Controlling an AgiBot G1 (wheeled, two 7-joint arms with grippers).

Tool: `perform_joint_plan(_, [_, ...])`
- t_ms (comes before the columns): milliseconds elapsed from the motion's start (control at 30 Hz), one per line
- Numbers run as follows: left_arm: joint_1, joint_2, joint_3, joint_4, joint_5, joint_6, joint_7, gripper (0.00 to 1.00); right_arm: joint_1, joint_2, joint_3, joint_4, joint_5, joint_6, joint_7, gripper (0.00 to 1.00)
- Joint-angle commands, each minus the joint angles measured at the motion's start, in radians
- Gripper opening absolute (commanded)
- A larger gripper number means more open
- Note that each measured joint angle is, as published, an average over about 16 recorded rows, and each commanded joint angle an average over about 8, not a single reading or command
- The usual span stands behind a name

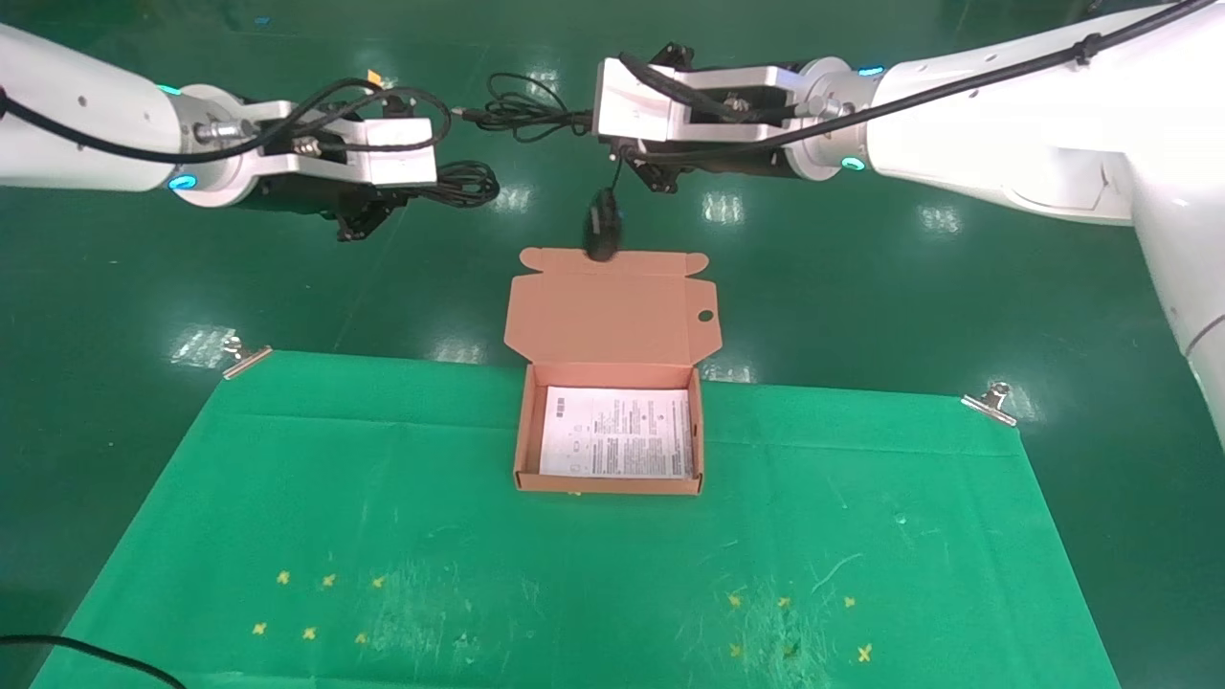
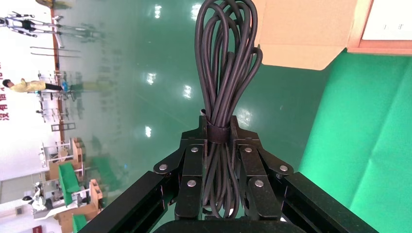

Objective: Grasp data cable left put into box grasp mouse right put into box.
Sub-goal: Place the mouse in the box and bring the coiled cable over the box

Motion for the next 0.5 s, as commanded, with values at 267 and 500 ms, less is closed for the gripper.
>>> perform_joint_plan(267, [0.006, -0.003, 0.002, 0.006, -0.002, 0.011, -0.003, 0.00, -0.015, 0.007, -0.010, -0.001, 0.005, -0.008, 0.004, 0.00])
perform_joint_plan(500, [0.026, -0.018, 0.020, -0.005, 0.036, 0.055, -0.053, 0.00, -0.080, 0.005, -0.047, 0.026, 0.004, -0.011, 0.050, 0.00])
